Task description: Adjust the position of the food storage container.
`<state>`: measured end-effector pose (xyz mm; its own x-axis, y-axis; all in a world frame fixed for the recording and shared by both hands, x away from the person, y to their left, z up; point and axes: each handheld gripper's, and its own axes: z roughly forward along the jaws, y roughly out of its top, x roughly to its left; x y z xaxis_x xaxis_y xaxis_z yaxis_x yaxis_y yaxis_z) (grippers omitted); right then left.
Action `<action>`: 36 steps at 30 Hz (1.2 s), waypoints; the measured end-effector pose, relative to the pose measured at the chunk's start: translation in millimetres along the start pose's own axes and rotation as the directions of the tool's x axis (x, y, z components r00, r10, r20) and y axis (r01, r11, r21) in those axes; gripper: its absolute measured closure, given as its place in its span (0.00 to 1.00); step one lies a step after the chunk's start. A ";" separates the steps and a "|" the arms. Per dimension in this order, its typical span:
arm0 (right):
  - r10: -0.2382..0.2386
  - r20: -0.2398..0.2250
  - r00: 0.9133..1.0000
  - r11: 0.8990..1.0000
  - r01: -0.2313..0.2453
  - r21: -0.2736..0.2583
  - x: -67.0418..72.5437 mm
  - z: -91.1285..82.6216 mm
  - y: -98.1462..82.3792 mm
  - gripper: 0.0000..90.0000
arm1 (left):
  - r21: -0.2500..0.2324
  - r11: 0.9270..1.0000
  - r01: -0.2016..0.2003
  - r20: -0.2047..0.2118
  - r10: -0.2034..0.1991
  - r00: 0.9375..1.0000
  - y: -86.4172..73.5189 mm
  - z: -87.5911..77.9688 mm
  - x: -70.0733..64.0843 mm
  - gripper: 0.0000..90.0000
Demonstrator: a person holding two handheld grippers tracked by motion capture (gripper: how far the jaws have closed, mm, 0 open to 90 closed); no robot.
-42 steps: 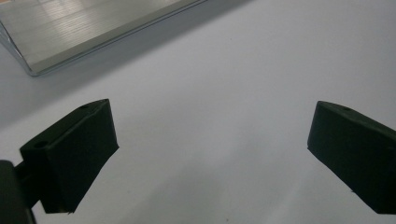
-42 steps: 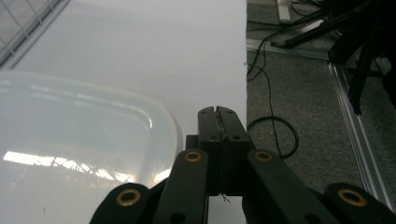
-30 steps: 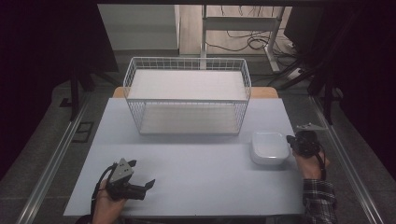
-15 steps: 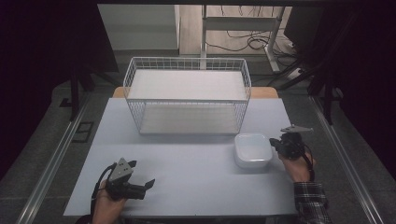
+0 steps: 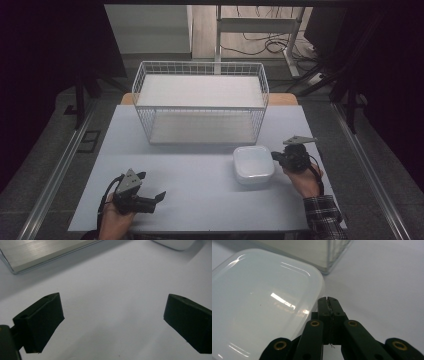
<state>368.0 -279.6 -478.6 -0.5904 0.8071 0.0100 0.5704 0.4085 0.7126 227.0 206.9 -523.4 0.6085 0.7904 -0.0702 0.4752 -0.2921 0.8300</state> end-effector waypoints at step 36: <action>-0.199 -0.248 0.948 0.979 0.204 -0.004 109.9 28.5 15.8 0.97 | -0.011 0.998 0.054 0.027 -0.053 0.998 0.5 0.1 2.7 0.02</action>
<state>328.4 -172.3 -486.2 -0.8148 0.5783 0.0415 0.4353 0.5629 0.7026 228.9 208.8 -523.2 0.5992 0.7901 -0.1293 0.5000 -0.2432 0.8312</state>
